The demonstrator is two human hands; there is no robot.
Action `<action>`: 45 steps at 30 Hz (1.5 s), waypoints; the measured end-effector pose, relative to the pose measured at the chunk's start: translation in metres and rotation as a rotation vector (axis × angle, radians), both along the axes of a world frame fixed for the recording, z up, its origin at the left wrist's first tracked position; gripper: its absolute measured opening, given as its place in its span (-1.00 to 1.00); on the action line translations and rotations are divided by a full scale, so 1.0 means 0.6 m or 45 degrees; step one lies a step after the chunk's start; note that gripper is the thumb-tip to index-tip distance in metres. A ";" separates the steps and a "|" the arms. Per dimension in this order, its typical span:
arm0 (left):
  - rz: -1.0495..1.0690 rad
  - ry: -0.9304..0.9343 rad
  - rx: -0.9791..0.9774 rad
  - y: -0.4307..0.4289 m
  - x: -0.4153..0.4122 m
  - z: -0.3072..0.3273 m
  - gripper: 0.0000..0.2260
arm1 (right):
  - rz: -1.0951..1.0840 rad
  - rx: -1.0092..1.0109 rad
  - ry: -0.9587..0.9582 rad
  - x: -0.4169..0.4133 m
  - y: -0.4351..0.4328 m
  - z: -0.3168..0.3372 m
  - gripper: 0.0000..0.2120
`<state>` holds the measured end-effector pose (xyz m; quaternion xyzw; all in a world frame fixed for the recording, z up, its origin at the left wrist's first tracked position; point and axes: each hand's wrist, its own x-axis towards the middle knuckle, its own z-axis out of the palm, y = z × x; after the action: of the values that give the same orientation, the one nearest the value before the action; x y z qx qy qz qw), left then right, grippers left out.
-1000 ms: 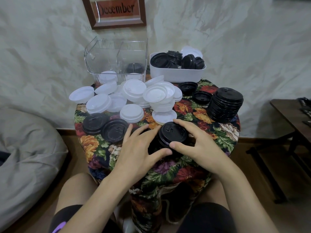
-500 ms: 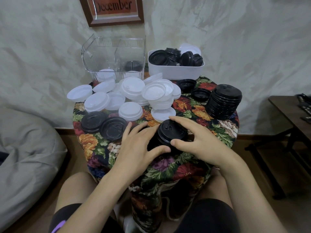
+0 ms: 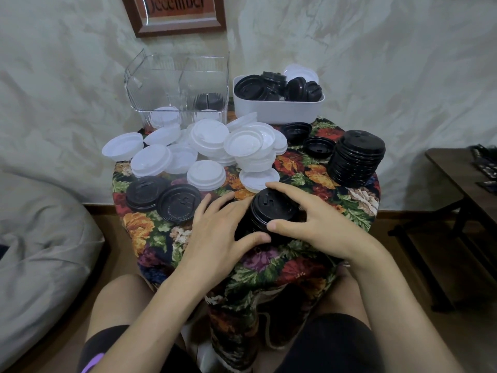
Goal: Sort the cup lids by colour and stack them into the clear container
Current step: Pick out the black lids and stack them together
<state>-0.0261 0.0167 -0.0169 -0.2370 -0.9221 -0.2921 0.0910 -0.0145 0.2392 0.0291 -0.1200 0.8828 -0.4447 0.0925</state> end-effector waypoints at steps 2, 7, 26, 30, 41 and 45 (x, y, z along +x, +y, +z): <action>0.000 -0.003 -0.003 0.000 -0.001 0.000 -0.32 | 0.024 -0.001 -0.021 -0.005 0.002 0.002 -0.32; 0.006 0.004 -0.002 -0.001 -0.002 -0.002 -0.33 | 0.072 0.003 -0.046 -0.011 0.004 0.007 -0.32; 0.017 -0.014 0.053 0.000 -0.006 -0.005 -0.26 | 0.196 0.202 -0.113 -0.024 0.008 0.045 -0.31; 0.023 -0.010 0.068 0.001 -0.005 -0.004 -0.27 | 0.123 0.272 -0.066 -0.017 0.004 0.046 -0.27; 0.019 -0.012 0.035 0.003 -0.001 0.002 -0.35 | -0.105 0.269 0.102 0.013 -0.017 0.009 -0.28; 0.011 -0.036 0.033 0.003 0.001 0.007 -0.34 | -0.175 0.215 0.140 0.022 -0.021 -0.002 -0.24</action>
<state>-0.0254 0.0184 -0.0129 -0.2278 -0.9204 -0.3068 0.0823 -0.0014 0.2265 0.0281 -0.0754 0.9270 -0.3668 0.0230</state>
